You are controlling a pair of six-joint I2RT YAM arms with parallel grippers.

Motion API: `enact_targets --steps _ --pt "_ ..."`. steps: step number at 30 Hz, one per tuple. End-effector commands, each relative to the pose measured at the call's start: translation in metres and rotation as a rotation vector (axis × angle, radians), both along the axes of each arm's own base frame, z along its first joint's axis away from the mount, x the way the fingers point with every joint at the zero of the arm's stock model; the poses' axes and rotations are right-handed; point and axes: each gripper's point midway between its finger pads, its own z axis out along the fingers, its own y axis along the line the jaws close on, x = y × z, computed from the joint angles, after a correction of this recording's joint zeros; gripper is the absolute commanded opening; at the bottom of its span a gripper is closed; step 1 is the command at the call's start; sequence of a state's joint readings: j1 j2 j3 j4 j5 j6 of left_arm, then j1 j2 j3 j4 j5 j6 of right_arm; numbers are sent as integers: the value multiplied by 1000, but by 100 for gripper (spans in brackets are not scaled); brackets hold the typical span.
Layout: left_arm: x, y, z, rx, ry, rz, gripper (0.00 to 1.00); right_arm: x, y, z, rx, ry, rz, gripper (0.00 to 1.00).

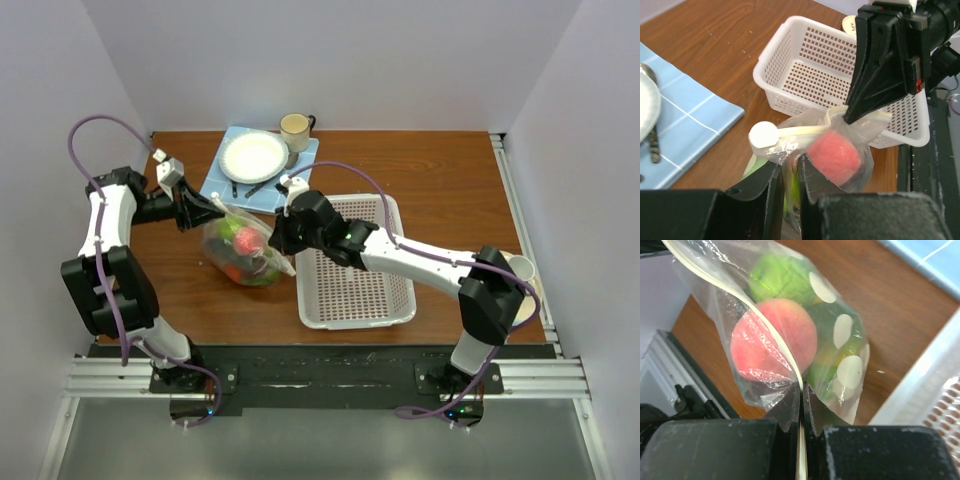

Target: Open the zip-top bag and remove the fake food

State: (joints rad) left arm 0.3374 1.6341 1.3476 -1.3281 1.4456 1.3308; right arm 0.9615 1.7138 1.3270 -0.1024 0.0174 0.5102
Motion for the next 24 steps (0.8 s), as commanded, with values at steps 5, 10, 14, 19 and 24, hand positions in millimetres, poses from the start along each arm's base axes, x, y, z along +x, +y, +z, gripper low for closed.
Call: enact_targets --steps 5,10,14,19,24 --pt "-7 -9 74 -90 -168 1 24 44 -13 65 -76 -139 -54 51" --pt "-13 -10 70 -71 -171 3 24 34 16 108 33 -202 106 67" --pt "-15 -10 67 -63 -165 4 25 25 38 135 96 -229 224 79" --pt "-18 -11 63 -43 -171 3 25 0 70 161 238 -209 430 76" --pt "-19 -10 63 -28 -178 5 25 7 90 133 229 -137 473 64"
